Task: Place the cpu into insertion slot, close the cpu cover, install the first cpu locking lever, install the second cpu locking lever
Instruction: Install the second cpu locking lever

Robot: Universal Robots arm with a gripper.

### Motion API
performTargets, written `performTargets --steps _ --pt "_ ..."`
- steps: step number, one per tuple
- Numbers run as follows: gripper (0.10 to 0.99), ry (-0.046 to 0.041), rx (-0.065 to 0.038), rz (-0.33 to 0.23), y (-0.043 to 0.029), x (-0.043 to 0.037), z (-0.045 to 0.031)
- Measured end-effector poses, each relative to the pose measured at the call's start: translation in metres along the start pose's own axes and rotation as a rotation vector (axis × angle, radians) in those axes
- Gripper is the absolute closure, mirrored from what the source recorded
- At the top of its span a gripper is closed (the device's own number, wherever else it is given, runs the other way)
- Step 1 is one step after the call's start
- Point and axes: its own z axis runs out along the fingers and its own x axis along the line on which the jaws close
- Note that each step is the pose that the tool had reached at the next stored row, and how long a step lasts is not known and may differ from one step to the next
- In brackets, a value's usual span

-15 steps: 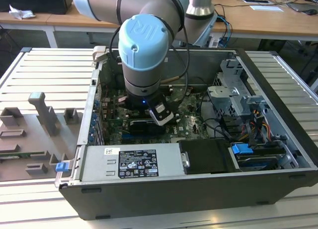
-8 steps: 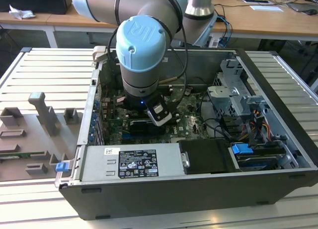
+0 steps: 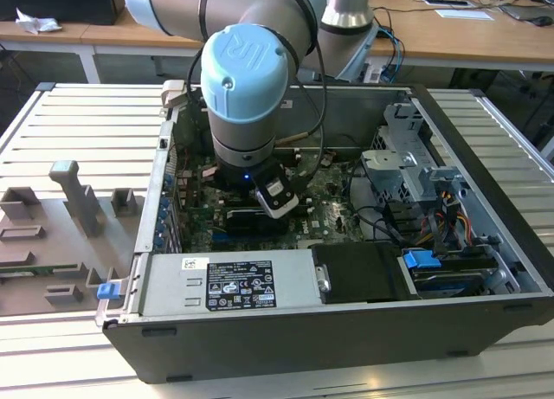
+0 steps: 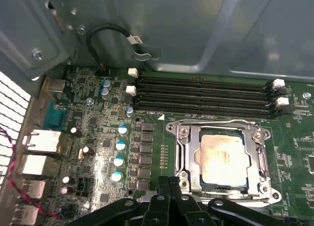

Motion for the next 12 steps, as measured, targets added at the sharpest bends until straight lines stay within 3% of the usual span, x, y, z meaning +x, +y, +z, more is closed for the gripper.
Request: performTargets --steps 8,12 --pt "0.98 0.0001 0.0 0.0 0.0001 0.0 0.0001" --pt "0.98 0.0002 0.0 0.0 0.0057 -0.0006 -0.013"
